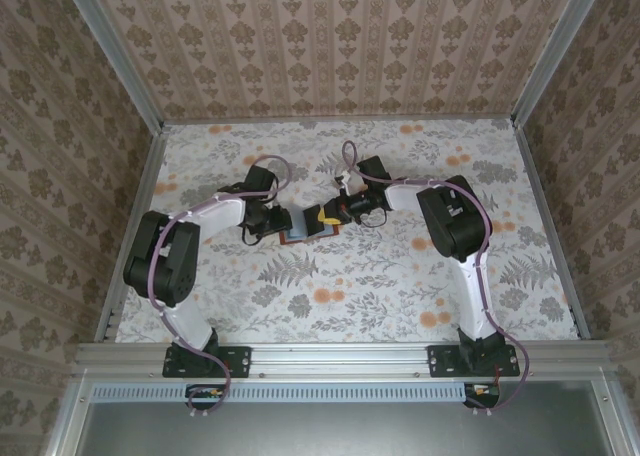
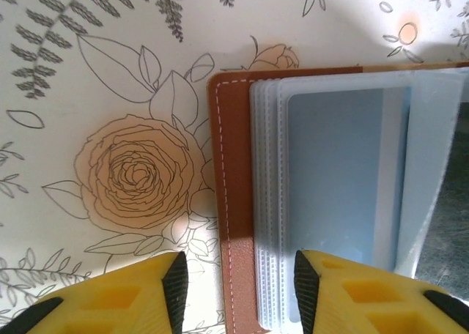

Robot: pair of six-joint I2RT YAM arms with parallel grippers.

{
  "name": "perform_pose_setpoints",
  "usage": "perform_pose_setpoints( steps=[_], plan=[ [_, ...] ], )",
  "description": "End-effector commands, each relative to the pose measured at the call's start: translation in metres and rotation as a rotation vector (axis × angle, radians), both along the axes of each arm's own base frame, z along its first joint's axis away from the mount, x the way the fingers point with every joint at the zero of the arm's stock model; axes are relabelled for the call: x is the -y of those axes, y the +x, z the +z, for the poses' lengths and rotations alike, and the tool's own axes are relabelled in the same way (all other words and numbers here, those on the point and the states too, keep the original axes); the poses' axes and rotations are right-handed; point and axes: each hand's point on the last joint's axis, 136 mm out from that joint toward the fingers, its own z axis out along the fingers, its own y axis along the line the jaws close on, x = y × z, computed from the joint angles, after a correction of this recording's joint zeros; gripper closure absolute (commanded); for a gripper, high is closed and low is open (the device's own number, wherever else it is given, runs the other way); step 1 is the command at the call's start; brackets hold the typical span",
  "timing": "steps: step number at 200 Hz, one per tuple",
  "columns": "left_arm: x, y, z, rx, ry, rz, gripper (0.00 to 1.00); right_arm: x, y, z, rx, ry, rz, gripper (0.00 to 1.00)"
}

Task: Put the credit cards into the card holder

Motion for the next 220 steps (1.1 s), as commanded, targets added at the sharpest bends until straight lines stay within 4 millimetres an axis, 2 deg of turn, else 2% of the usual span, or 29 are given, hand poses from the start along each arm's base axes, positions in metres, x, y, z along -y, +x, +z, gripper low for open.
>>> perform_pose_setpoints(
  steps=[1,63,160,220],
  plan=[
    [0.0,0.001,-0.005,-0.029,-0.006,0.008,0.56,-0.006,0.003,0.0,-0.006,0.027,0.01,0.91],
    [-0.009,-0.008,-0.016,-0.08,0.004,0.031,0.74,-0.003,0.009,-0.001,-0.019,0.014,-0.068,0.91],
    [-0.009,-0.01,-0.03,-0.11,-0.002,0.035,0.79,-0.013,-0.001,-0.016,-0.086,0.041,-0.018,0.91],
    [-0.015,-0.009,-0.034,-0.12,0.01,0.038,0.83,-0.013,-0.007,-0.011,-0.093,0.043,0.019,0.92]
  ],
)
